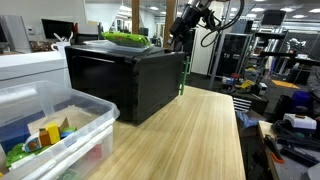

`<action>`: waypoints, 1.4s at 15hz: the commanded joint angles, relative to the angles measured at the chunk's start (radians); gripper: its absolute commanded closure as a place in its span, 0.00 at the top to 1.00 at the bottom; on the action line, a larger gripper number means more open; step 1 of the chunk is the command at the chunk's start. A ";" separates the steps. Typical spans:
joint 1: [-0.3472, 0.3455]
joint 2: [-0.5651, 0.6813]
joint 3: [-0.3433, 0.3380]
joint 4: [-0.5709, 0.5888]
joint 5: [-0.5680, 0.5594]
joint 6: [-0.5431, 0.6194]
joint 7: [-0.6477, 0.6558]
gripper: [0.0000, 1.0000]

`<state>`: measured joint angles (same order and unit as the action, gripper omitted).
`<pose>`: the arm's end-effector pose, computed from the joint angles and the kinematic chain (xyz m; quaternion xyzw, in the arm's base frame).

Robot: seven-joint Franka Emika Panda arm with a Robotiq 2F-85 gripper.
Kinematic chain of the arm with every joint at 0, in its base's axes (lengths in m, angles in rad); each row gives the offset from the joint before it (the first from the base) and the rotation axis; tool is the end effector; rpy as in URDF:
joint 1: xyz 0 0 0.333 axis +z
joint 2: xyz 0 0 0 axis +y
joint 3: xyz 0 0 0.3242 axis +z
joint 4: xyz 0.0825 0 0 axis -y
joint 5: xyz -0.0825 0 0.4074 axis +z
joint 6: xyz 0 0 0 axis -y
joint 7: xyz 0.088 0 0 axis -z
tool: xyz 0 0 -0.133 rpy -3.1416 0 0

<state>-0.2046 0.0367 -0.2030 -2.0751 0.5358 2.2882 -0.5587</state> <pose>0.5588 -0.2170 0.4047 -0.9703 0.0823 -0.1738 0.1465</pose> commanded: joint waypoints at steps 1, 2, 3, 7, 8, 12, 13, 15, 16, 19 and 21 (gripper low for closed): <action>-0.009 0.037 0.008 0.021 0.038 0.016 -0.005 1.00; -0.011 0.041 0.009 0.022 0.041 0.019 -0.007 1.00; -0.013 0.044 0.011 0.025 0.045 0.018 -0.014 1.00; -0.014 0.060 0.015 0.053 0.057 0.020 -0.013 1.00; -0.013 0.061 0.018 0.062 0.061 0.020 -0.010 1.00; -0.010 0.040 0.024 0.071 0.036 0.012 0.021 1.00; -0.010 0.031 0.024 0.071 0.033 0.003 0.021 1.00; -0.012 0.028 0.025 0.076 0.046 0.000 0.006 1.00; -0.013 0.038 0.026 0.083 0.055 0.003 0.000 1.00; -0.013 0.063 0.025 0.090 0.048 0.024 -0.006 1.00; -0.017 0.081 0.025 0.090 0.054 0.029 -0.010 1.00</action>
<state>-0.2072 0.0899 -0.1889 -1.9933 0.5653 2.2946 -0.5583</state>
